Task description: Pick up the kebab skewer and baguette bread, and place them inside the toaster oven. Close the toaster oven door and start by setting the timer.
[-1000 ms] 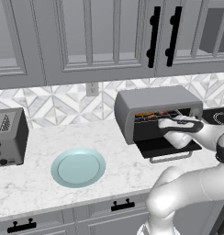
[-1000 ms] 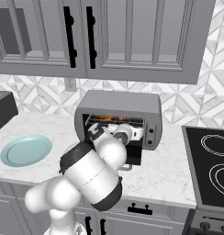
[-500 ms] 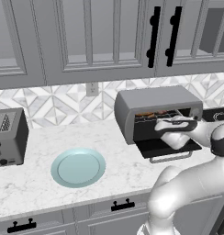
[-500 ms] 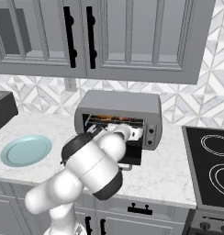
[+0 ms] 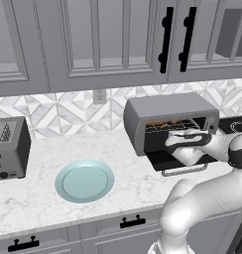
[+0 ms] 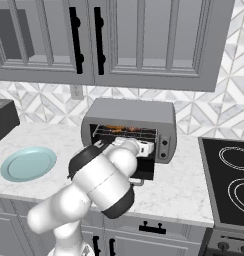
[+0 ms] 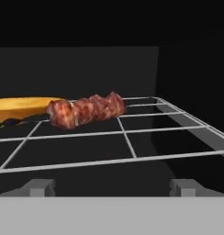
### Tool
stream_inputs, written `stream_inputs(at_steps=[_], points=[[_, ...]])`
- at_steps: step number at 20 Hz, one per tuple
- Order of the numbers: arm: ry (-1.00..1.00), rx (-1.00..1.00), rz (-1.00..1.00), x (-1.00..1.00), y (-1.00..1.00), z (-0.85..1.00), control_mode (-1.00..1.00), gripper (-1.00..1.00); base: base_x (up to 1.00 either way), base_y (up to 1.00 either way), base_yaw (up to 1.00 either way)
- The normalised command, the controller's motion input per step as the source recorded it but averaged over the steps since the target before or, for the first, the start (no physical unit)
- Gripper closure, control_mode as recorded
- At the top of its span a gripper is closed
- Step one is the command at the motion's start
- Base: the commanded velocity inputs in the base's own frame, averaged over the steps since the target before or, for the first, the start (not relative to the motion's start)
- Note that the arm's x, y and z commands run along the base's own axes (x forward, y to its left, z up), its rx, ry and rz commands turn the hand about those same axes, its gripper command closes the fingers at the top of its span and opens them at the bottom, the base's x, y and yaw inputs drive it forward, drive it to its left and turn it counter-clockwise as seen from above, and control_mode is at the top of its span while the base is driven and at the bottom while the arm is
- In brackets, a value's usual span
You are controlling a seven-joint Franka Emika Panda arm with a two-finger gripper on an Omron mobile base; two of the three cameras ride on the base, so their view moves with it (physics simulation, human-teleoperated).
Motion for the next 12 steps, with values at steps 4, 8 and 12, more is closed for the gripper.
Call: stream_inputs(at_steps=[4, 8, 12], points=[[0.00, 0.00, 0.00, -0.50, -0.06, 0.36, -1.00, -1.00, 0.00, 0.00, 0.00], [0.00, 0.00, 0.00, -0.58, -0.14, 0.51, -1.00, -1.00, 0.00, 0.00, 0.00], [0.05, 0.00, 0.00, -0.64, -0.33, 0.64, -1.00, -1.00, 0.00, 0.00, 0.00]])
